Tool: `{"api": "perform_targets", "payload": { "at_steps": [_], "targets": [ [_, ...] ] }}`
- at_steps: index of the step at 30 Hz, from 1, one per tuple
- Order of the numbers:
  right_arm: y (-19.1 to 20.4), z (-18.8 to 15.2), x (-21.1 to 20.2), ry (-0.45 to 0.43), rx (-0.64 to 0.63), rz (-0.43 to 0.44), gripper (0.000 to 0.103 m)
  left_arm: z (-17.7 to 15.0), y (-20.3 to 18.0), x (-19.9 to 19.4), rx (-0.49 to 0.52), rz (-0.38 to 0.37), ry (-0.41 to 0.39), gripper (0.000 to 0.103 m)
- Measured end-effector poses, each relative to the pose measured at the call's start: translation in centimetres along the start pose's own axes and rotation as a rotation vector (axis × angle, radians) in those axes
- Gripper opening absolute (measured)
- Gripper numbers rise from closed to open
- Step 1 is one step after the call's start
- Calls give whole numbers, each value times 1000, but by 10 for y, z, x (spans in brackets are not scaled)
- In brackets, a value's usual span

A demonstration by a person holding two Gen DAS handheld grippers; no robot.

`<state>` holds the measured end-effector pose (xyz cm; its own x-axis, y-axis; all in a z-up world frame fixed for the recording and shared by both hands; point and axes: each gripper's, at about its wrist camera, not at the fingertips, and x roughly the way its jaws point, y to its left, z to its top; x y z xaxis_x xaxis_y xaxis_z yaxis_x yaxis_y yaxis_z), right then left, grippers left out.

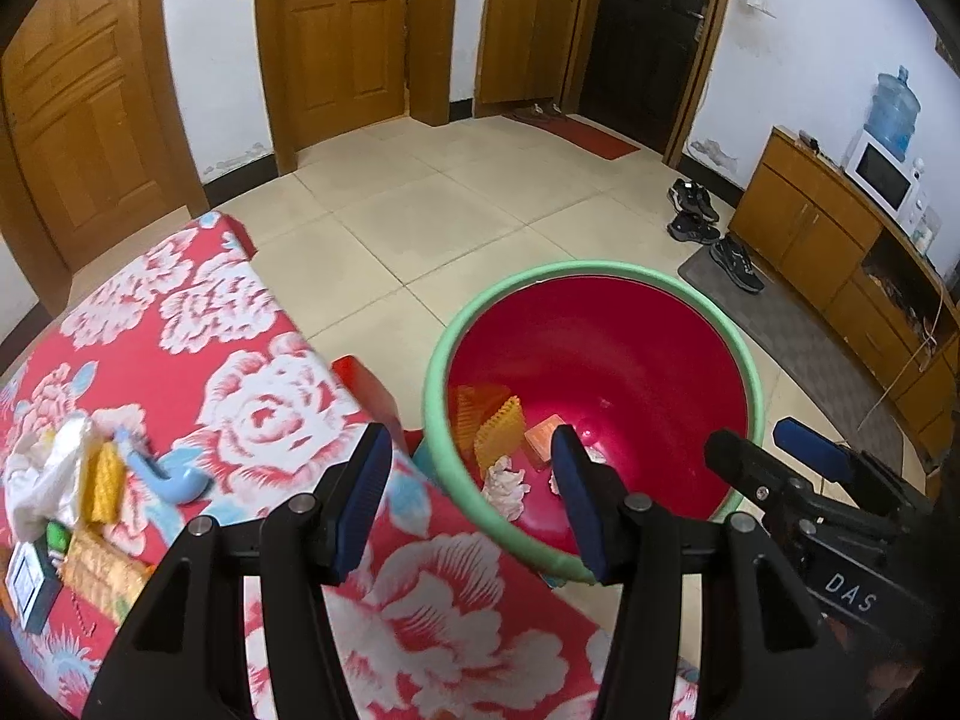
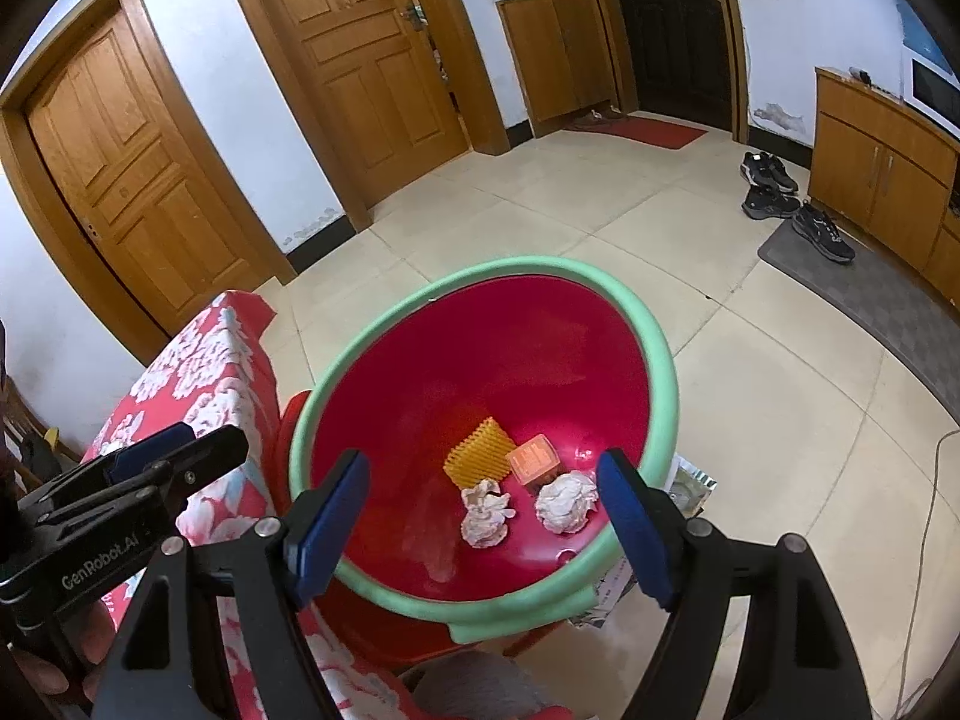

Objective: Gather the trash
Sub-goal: 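Open the left tool to drop the crumpled paper into the basin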

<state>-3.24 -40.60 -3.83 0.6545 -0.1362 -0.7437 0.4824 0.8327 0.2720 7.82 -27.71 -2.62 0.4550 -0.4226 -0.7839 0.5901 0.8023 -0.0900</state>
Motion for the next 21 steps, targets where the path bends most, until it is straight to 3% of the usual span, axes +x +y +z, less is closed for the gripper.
{"api": "perform_targets", "payload": {
  "at_steps": [21],
  "targets": [
    [75, -9, -23, -6, -97, 120, 82, -30, 82, -67, -152, 109, -72, 55]
  ]
}}
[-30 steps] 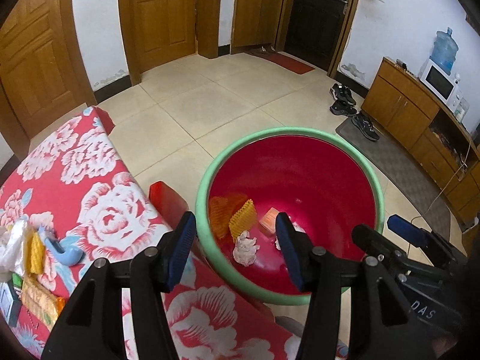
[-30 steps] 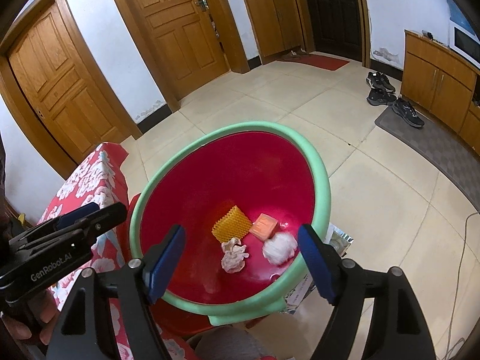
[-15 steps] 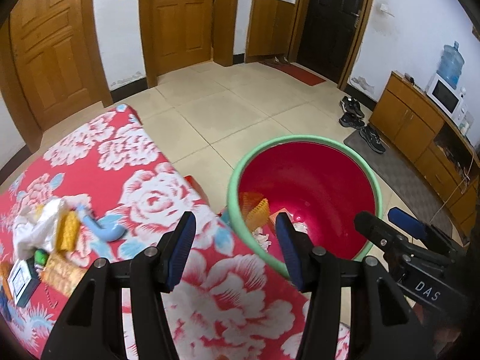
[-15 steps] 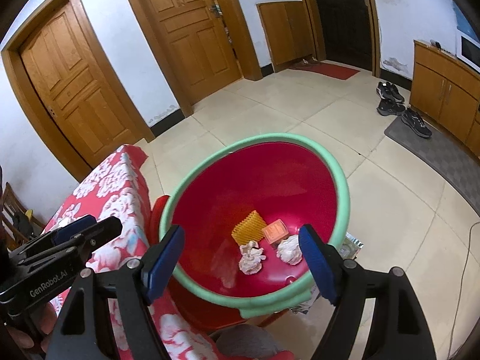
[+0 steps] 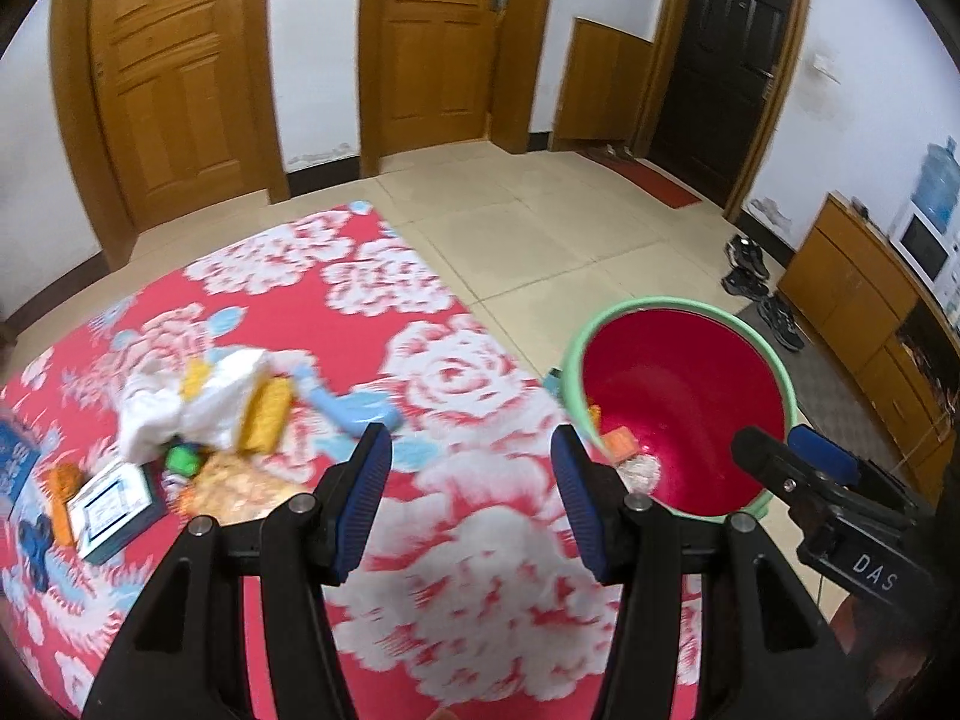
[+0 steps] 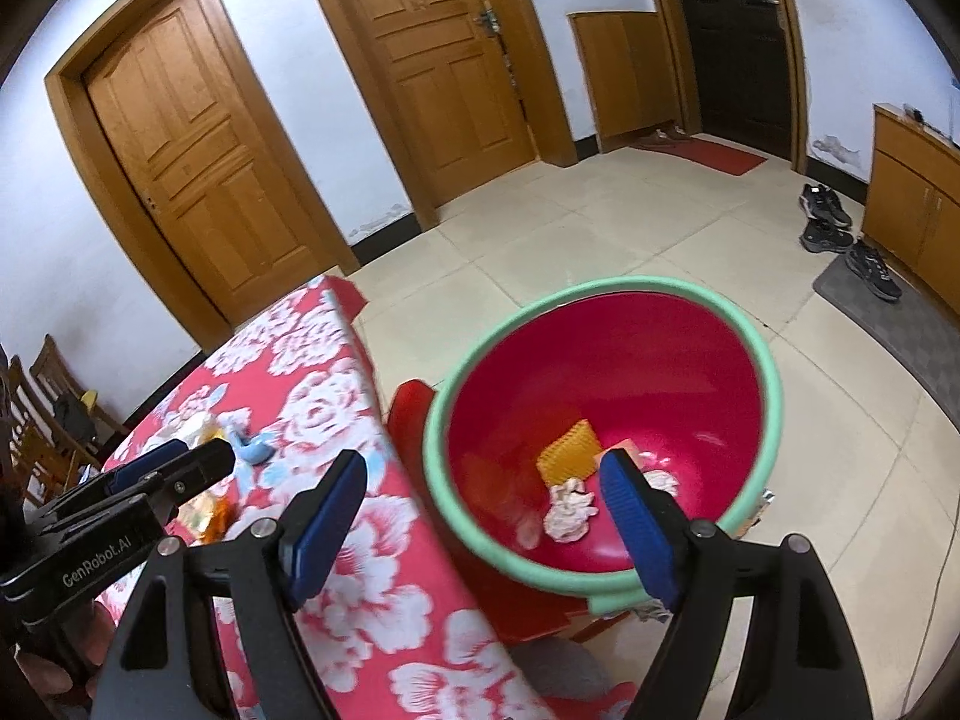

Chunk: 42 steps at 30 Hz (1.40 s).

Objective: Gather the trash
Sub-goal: 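Open the left tool to drop the crumpled paper into the basin, then move both tools back over the table toward the orange cloth and bread bag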

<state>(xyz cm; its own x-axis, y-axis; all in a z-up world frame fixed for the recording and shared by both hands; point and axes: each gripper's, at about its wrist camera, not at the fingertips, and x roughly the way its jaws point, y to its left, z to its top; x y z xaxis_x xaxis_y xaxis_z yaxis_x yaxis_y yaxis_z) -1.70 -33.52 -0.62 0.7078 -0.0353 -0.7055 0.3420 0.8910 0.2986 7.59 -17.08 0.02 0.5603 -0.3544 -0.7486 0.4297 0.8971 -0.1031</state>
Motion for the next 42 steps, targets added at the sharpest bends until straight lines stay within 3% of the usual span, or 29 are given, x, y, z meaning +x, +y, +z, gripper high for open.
{"api": "perform_targets", "payload": {
  "at_steps": [20, 30, 42],
  "targets": [
    [83, -14, 24, 77, -102, 65, 84, -21, 149, -28, -157, 198, -26, 55],
    [143, -28, 44, 127, -208, 121, 85, -45, 225, -47, -266, 285, -35, 55],
    [207, -50, 83, 211, -326, 140, 91, -72, 274, -35, -325, 260, 8, 55]
  ]
}}
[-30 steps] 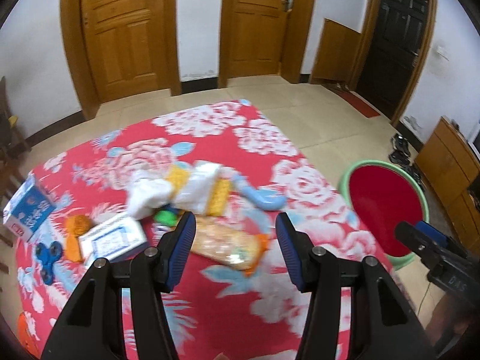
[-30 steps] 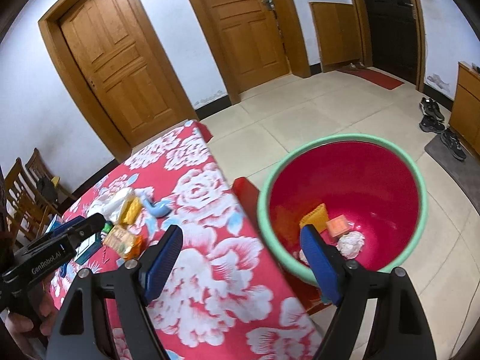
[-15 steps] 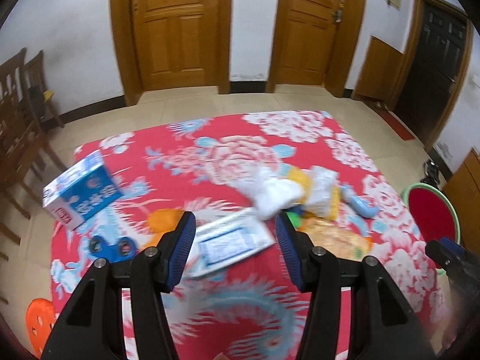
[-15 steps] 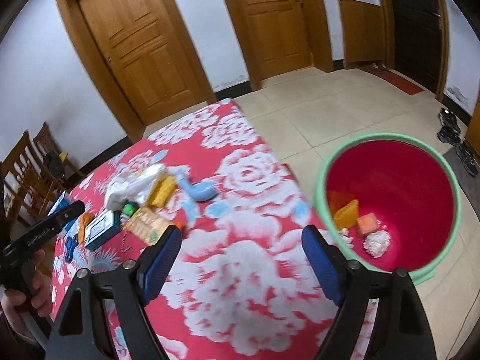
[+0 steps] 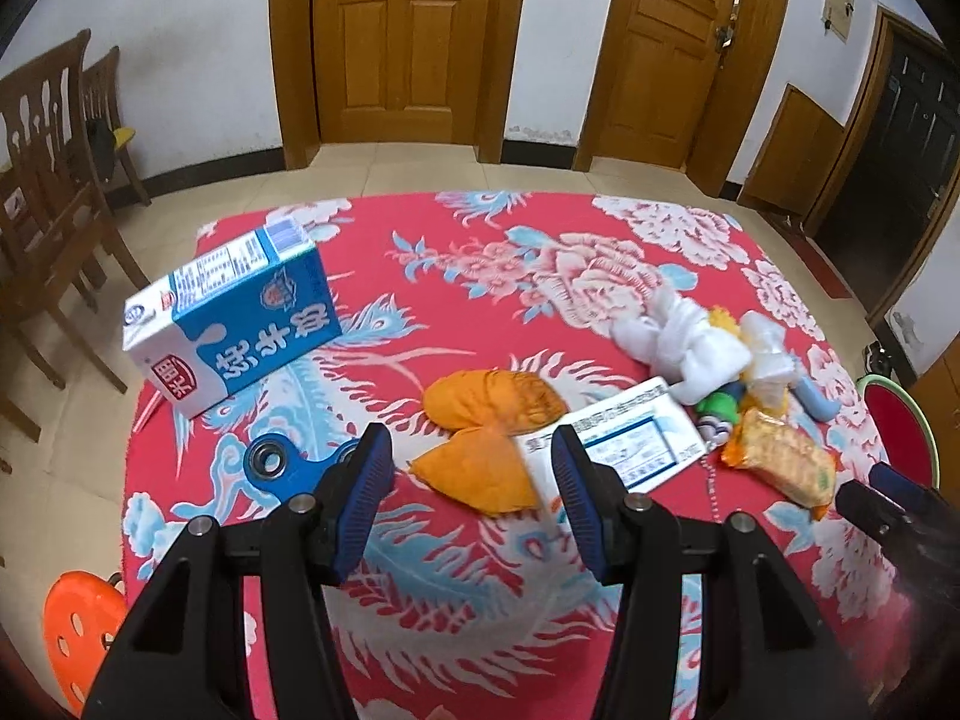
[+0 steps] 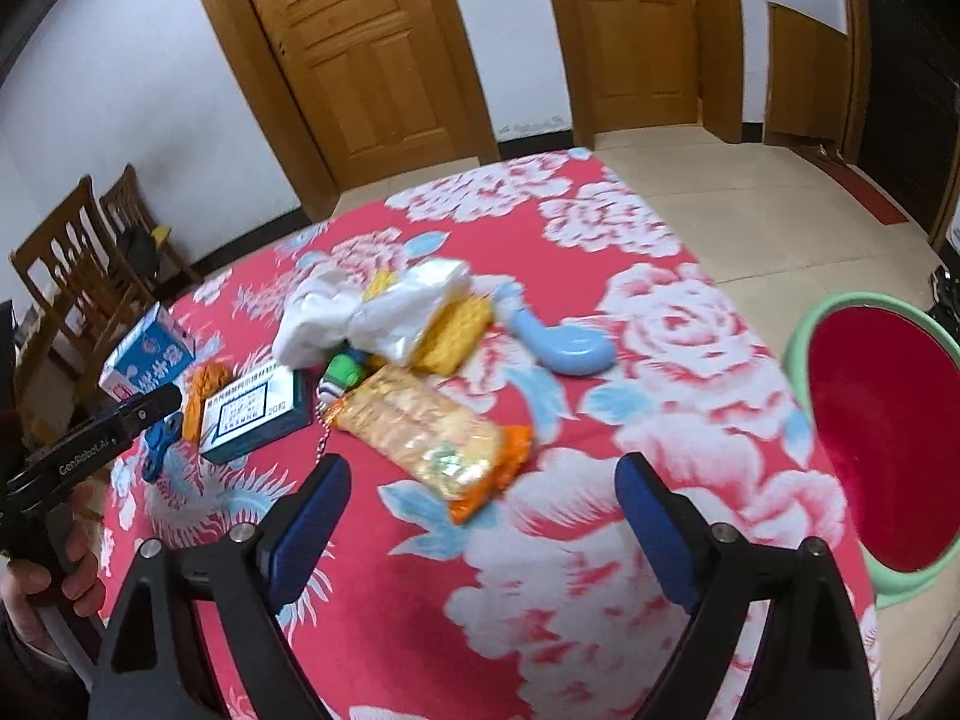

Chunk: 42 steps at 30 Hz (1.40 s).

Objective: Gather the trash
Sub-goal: 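Move both tools back over the table toward the orange cloth and bread bag, then grasp the orange cloth with the left tool while the right tool grasps the bread bag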

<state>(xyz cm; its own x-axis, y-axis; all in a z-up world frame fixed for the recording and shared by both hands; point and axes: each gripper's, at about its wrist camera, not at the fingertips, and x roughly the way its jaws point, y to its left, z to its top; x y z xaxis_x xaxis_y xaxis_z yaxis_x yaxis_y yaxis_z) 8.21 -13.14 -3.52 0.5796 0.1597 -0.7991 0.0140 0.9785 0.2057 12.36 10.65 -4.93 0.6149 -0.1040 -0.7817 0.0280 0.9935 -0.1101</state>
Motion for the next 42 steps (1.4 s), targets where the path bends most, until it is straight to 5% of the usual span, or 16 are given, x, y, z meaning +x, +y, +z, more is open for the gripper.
{"api": "perform_targets", "payload": {
  "at_steps": [15, 30, 42],
  "targets": [
    [22, 1, 40, 48, -24, -97, 91, 9, 6, 35, -17, -110, 54, 55],
    [35, 0, 44, 28, -123, -172, 71, 10, 13, 39, -77, -115, 58, 61],
    [35, -2, 43, 21, -136, -157, 67, 12, 16, 42, -108, -124, 70, 58]
  ]
}}
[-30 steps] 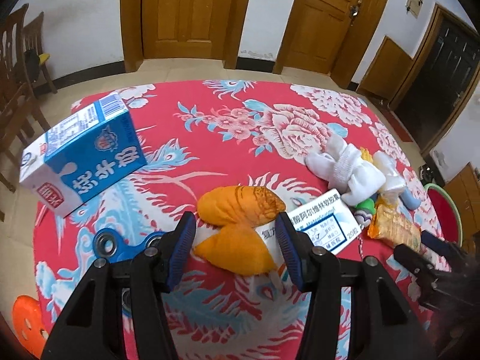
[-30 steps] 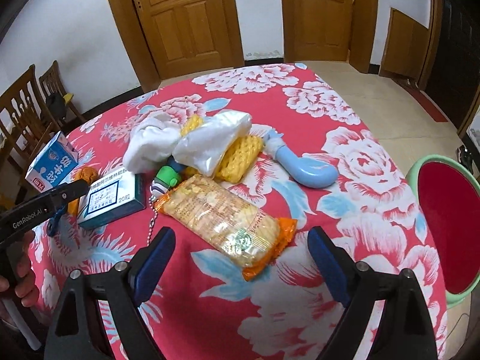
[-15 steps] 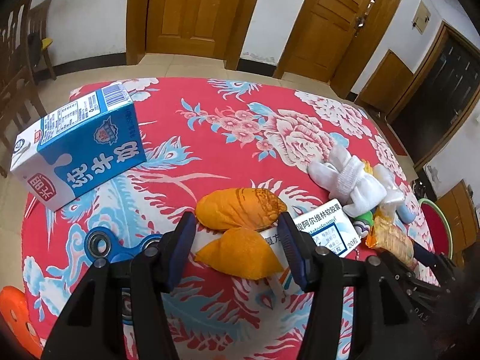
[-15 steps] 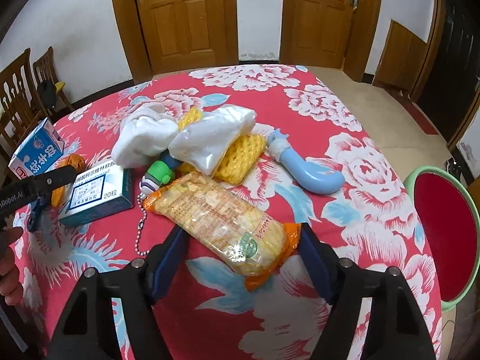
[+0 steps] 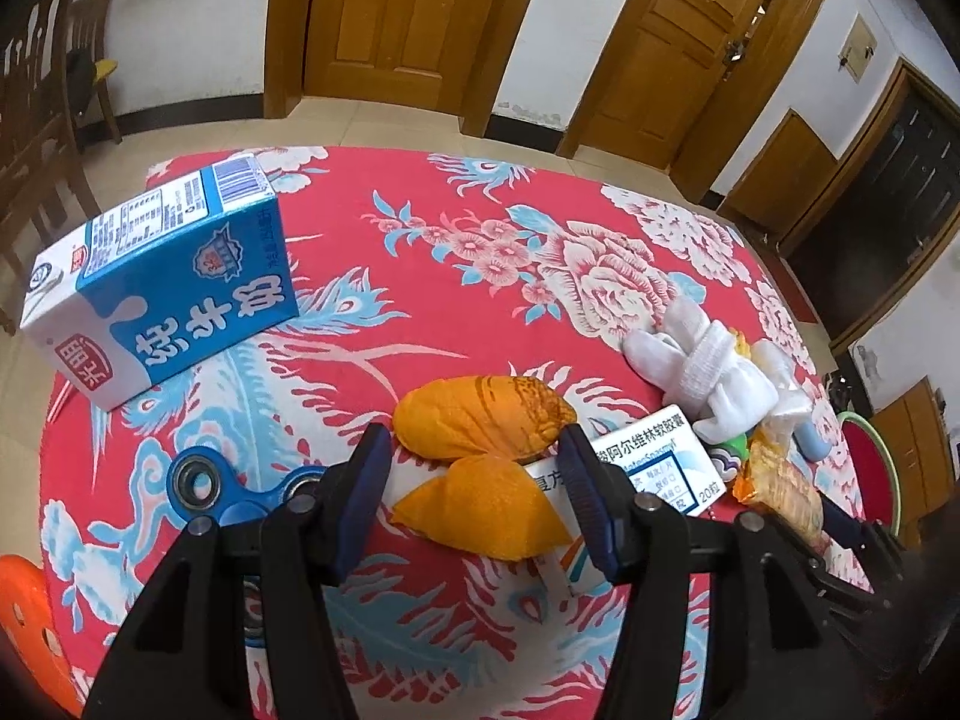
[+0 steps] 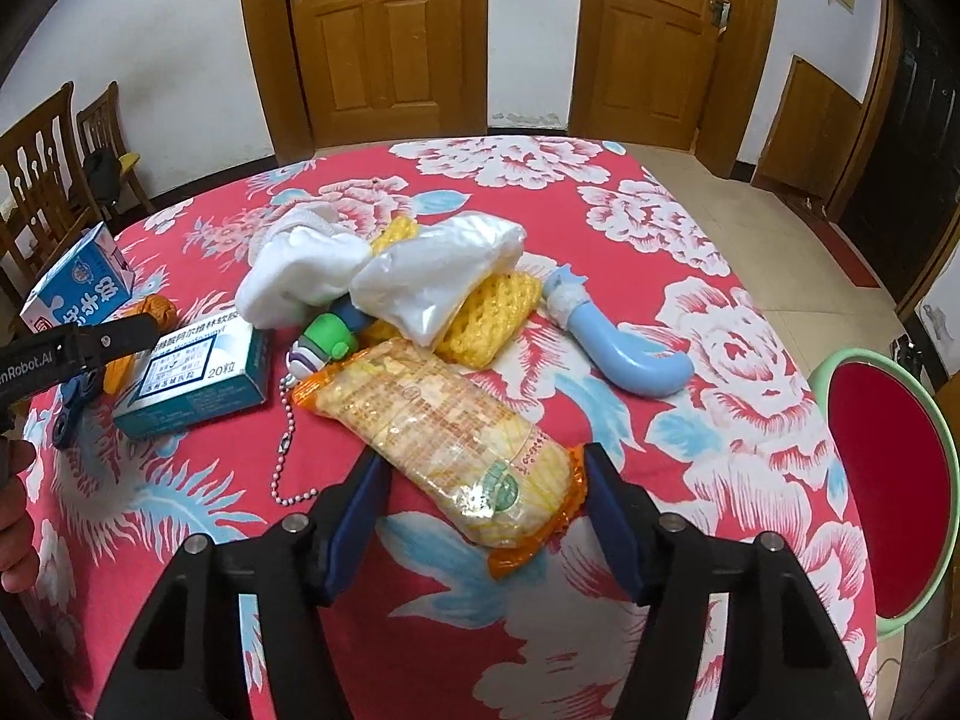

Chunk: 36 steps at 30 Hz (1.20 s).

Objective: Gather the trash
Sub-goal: 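Grasp the orange cloth with the left tool while the right tool grasps the bread bag, then carry the orange cloth and bread bag over the red basin with both tools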

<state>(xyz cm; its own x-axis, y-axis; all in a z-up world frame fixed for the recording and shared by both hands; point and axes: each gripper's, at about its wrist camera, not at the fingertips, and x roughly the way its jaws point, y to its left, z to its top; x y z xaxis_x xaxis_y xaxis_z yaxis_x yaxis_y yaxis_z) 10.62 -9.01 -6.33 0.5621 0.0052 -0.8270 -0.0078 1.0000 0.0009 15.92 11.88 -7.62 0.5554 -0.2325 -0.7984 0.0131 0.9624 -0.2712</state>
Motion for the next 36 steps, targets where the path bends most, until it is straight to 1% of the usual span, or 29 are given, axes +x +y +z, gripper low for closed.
{"api": "perform_targets", "payload": {
  "at_steps": [2, 4, 5, 9, 11, 13, 15, 17, 20, 21, 23, 24, 25, 26, 28, 31, 36],
  "targets": [
    [-1, 0, -1, 0, 0, 2, 65, -1, -1, -1, 4, -6, 2, 54],
    [-3, -1, -2, 1, 10, 15, 63, -2, -3, -5, 16, 0, -3, 44],
    [-3, -1, -3, 1, 15, 20, 63, -2, -4, -6, 19, 5, -4, 43],
    [-10, -5, -8, 1, 50, 49, 61, -4, -1, -9, 14, 20, -6, 43],
    [-14, -7, -12, -3, 68, 60, 61, -4, -1, -9, 11, 32, -11, 45],
    [-17, -9, -17, -9, 81, 70, 61, -3, -1, -8, 7, 57, -18, 52],
    [-20, -10, -20, -14, 90, 77, 61, -1, 1, -6, 1, 70, -25, 54],
    [-22, -12, -25, -23, 100, 86, 60, 1, 3, -3, -17, 70, -23, 54],
    [-26, -13, -29, -31, 109, 93, 60, 3, 4, 5, -38, 34, 5, 54],
    [-26, -14, -29, -31, 112, 96, 60, 2, 1, 5, -25, 40, -10, 54],
    [-29, -15, -30, -31, 120, 102, 60, 1, -4, 6, -5, 54, -11, 54],
    [-30, -16, -31, -30, 124, 105, 60, 1, -6, 7, -3, 48, -9, 47],
    [-32, -16, -31, -30, 127, 107, 60, 0, -7, 7, -2, 44, -14, 35],
    [-33, -17, -32, -31, 133, 110, 60, 0, -7, 7, -4, 30, -9, 30],
    [-37, -19, -35, -36, 140, 112, 60, -2, -7, 6, -8, 25, -12, 20],
    [-42, -22, -40, -45, 155, 116, 60, -3, -8, -1, -11, 24, -33, 17],
    [-54, -27, -51, -65, 185, 122, 59, -4, -15, -19, 0, 31, -78, 16]
  ]
}}
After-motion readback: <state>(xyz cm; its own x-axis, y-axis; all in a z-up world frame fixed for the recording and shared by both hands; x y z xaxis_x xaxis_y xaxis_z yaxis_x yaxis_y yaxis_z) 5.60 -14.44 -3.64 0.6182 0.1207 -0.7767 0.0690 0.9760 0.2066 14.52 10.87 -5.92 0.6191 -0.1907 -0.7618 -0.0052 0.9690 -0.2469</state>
